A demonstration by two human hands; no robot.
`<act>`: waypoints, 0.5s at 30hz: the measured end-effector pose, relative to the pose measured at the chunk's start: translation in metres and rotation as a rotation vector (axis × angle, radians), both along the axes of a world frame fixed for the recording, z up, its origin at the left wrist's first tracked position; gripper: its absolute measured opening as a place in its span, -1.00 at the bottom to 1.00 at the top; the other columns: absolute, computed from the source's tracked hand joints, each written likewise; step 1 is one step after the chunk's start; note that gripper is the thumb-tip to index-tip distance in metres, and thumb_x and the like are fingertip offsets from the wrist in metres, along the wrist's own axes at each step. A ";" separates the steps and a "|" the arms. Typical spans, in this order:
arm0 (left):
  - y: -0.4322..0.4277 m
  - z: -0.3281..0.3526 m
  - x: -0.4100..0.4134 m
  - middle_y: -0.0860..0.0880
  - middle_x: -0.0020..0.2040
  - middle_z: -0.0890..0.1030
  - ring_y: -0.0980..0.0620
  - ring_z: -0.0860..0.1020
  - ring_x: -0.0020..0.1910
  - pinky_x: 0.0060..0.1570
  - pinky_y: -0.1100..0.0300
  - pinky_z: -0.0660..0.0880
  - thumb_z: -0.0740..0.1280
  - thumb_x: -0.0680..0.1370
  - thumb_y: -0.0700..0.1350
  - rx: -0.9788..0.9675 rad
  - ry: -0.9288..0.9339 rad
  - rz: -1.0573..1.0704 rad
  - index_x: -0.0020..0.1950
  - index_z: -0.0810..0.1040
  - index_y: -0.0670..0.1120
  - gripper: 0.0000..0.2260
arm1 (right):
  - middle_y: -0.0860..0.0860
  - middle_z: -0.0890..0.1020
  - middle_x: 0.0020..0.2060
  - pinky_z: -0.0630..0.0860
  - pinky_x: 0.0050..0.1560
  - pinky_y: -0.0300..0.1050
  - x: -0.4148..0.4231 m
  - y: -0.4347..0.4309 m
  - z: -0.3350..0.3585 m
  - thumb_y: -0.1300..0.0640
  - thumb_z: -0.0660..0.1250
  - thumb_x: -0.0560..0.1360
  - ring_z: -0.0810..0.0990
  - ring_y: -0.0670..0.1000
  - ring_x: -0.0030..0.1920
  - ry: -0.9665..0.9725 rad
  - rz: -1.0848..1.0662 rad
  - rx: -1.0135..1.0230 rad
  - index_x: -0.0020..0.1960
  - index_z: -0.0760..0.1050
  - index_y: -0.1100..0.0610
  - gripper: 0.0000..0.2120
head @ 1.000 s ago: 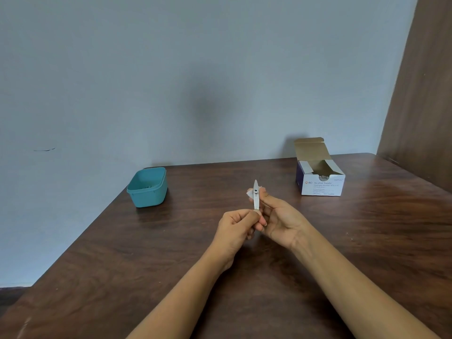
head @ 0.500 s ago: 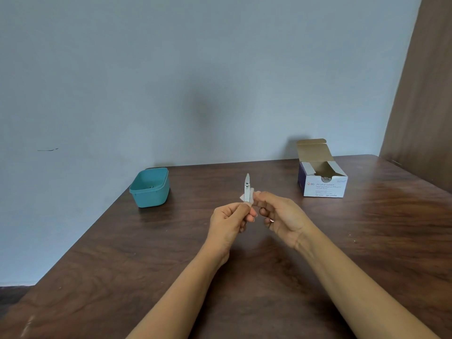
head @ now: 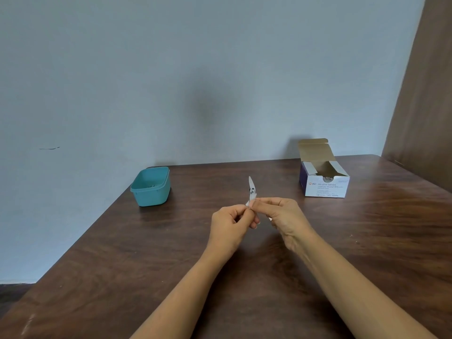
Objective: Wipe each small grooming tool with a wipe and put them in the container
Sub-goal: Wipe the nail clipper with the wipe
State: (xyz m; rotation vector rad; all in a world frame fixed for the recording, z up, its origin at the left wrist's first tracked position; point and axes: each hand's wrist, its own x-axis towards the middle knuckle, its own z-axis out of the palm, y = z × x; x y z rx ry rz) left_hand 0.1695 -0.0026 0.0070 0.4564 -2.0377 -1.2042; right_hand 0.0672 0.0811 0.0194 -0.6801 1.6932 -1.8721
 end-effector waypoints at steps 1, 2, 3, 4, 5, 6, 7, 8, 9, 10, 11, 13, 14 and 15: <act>0.000 -0.001 0.000 0.01 -0.41 0.62 0.22 0.55 -0.37 -0.23 0.40 0.45 0.29 0.55 -0.21 -0.031 -0.011 0.000 -0.31 0.65 -0.13 -0.74 | -0.15 0.63 -0.47 0.33 -0.17 -0.27 0.000 -0.001 -0.001 0.17 0.51 0.36 0.53 -0.29 -0.41 0.004 -0.009 -0.004 -0.15 0.69 0.16 -0.91; 0.001 -0.002 0.000 0.00 -0.40 0.62 0.21 0.56 -0.35 -0.21 0.37 0.47 0.29 0.55 -0.20 -0.055 -0.021 0.000 -0.32 0.65 -0.11 -0.73 | -0.12 0.64 -0.45 0.36 -0.11 -0.26 0.000 -0.001 -0.002 0.17 0.53 0.35 0.56 -0.25 -0.35 0.000 -0.020 -0.017 -0.18 0.69 0.16 -0.92; 0.001 -0.002 -0.001 0.00 -0.40 0.63 0.20 0.56 -0.35 -0.20 0.34 0.47 0.29 0.56 -0.19 -0.071 -0.027 -0.002 -0.32 0.64 -0.10 -0.73 | -0.09 0.65 -0.43 0.39 -0.06 -0.24 0.001 -0.002 -0.003 0.16 0.53 0.34 0.58 -0.20 -0.30 -0.006 -0.030 -0.036 -0.20 0.68 0.16 -0.91; 0.002 -0.003 -0.001 0.00 -0.40 0.63 0.18 0.57 -0.35 -0.21 0.31 0.48 0.29 0.56 -0.19 -0.083 -0.028 -0.002 -0.32 0.64 -0.09 -0.73 | -0.06 0.65 -0.43 0.40 -0.04 -0.25 0.001 -0.003 -0.004 0.15 0.53 0.34 0.60 -0.15 -0.27 -0.011 -0.037 -0.058 -0.22 0.68 0.17 -0.90; 0.002 -0.003 -0.001 0.00 -0.39 0.63 0.15 0.57 -0.35 -0.21 0.29 0.48 0.29 0.56 -0.19 -0.090 -0.028 -0.003 -0.32 0.64 -0.08 -0.73 | -0.05 0.65 -0.43 0.41 -0.06 -0.27 0.002 -0.003 -0.004 0.14 0.52 0.36 0.60 -0.14 -0.26 -0.012 -0.047 -0.076 -0.22 0.67 0.18 -0.89; 0.003 -0.002 -0.002 -0.01 -0.38 0.63 0.13 0.57 -0.34 -0.22 0.28 0.48 0.28 0.55 -0.19 -0.091 -0.029 -0.006 -0.32 0.64 -0.08 -0.73 | -0.04 0.65 -0.42 0.41 -0.09 -0.31 0.003 -0.003 -0.004 0.13 0.51 0.37 0.61 -0.15 -0.26 -0.010 -0.065 -0.086 -0.22 0.67 0.18 -0.88; 0.004 -0.001 -0.002 -0.01 -0.38 0.63 0.14 0.56 -0.35 -0.23 0.29 0.47 0.28 0.55 -0.19 -0.089 -0.031 -0.009 -0.32 0.64 -0.08 -0.73 | -0.03 0.65 -0.41 0.40 -0.14 -0.34 0.004 -0.004 -0.003 0.12 0.50 0.39 0.61 -0.18 -0.28 -0.006 -0.084 -0.096 -0.23 0.66 0.18 -0.88; 0.005 -0.001 -0.002 0.00 -0.38 0.63 0.16 0.55 -0.36 -0.25 0.32 0.45 0.28 0.55 -0.19 -0.085 -0.034 -0.012 -0.32 0.63 -0.07 -0.73 | -0.03 0.65 -0.39 0.40 -0.17 -0.37 0.005 -0.004 -0.003 0.12 0.48 0.41 0.60 -0.21 -0.30 0.000 -0.102 -0.106 -0.24 0.65 0.17 -0.88; 0.005 0.000 -0.002 0.00 -0.39 0.63 0.18 0.53 -0.37 -0.26 0.36 0.43 0.28 0.55 -0.19 -0.080 -0.036 -0.011 -0.32 0.63 -0.07 -0.73 | -0.03 0.65 -0.39 0.40 -0.20 -0.39 0.005 -0.005 -0.003 0.12 0.47 0.42 0.59 -0.24 -0.33 0.006 -0.112 -0.118 -0.25 0.65 0.16 -0.87; 0.006 0.001 -0.002 0.00 -0.39 0.62 0.19 0.53 -0.37 -0.26 0.39 0.42 0.28 0.55 -0.20 -0.074 -0.037 -0.008 -0.32 0.63 -0.08 -0.73 | -0.04 0.64 -0.39 0.40 -0.21 -0.39 0.006 -0.005 -0.003 0.12 0.46 0.44 0.58 -0.25 -0.35 0.009 -0.117 -0.127 -0.25 0.64 0.16 -0.86; 0.006 0.001 -0.002 0.00 -0.40 0.62 0.20 0.53 -0.36 -0.26 0.41 0.42 0.28 0.54 -0.21 -0.067 -0.034 -0.005 -0.32 0.64 -0.09 -0.74 | -0.05 0.64 -0.39 0.40 -0.19 -0.38 0.007 -0.006 -0.003 0.11 0.44 0.45 0.58 -0.25 -0.35 0.005 -0.118 -0.131 -0.24 0.65 0.16 -0.86; 0.005 0.002 -0.001 0.02 -0.40 0.61 0.22 0.54 -0.35 -0.24 0.42 0.44 0.28 0.53 -0.22 -0.040 -0.021 -0.008 -0.32 0.64 -0.11 -0.74 | -0.09 0.66 -0.37 0.39 -0.17 -0.35 0.007 -0.007 -0.003 0.11 0.42 0.47 0.58 -0.25 -0.31 -0.005 -0.110 -0.116 -0.19 0.67 0.15 -0.87; 0.004 0.002 -0.001 0.03 -0.41 0.61 0.23 0.53 -0.36 -0.26 0.42 0.43 0.28 0.53 -0.23 -0.022 -0.016 -0.010 -0.32 0.65 -0.12 -0.74 | -0.11 0.66 -0.39 0.38 -0.18 -0.33 0.005 -0.006 -0.003 0.12 0.42 0.47 0.57 -0.26 -0.33 -0.006 -0.096 -0.099 -0.16 0.67 0.16 -0.88; 0.004 0.003 -0.001 0.04 -0.42 0.61 0.24 0.52 -0.39 -0.29 0.42 0.41 0.28 0.53 -0.23 -0.003 -0.014 -0.013 -0.32 0.65 -0.12 -0.74 | -0.14 0.64 -0.43 0.35 -0.21 -0.32 0.003 -0.006 -0.003 0.14 0.42 0.47 0.55 -0.28 -0.38 -0.006 -0.076 -0.078 -0.13 0.68 0.18 -0.88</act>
